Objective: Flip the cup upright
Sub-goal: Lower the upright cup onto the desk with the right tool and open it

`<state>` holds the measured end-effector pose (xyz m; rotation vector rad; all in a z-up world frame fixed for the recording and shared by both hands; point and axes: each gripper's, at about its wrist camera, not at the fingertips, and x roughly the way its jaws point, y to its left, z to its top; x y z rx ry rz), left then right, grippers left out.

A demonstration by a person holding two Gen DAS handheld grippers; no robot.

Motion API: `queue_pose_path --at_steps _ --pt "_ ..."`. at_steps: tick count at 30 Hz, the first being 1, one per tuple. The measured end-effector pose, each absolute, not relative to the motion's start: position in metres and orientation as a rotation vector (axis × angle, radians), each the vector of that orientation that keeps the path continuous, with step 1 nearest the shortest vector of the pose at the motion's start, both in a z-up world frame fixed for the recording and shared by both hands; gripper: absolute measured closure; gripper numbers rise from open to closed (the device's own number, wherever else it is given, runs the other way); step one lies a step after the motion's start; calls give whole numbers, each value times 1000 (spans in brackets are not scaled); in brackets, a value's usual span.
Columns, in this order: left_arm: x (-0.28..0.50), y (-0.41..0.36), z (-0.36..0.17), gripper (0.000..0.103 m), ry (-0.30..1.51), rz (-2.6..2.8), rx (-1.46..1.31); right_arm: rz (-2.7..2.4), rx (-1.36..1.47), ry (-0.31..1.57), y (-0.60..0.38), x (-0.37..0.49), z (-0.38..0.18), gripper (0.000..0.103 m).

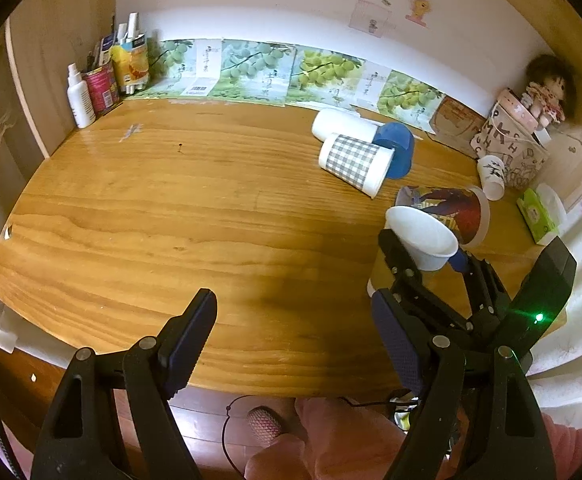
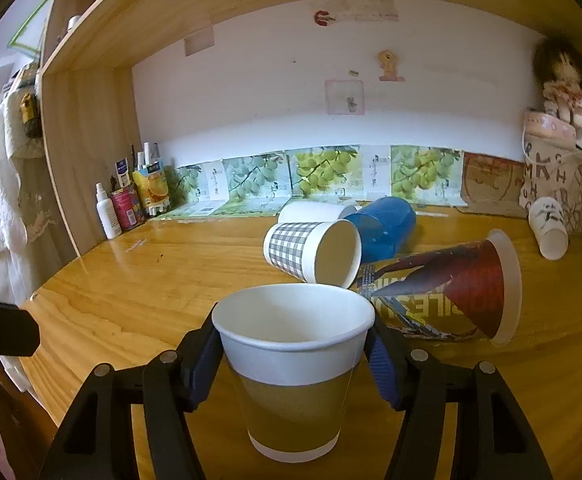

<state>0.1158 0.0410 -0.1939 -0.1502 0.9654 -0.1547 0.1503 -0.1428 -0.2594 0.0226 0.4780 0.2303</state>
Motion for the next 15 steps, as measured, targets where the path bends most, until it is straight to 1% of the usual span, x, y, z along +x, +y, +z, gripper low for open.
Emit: queue_pose_path --at_steps 15 --pt "128 31 -191 21 980 -218 -148 302 -2 524 -149 130 -258 37"
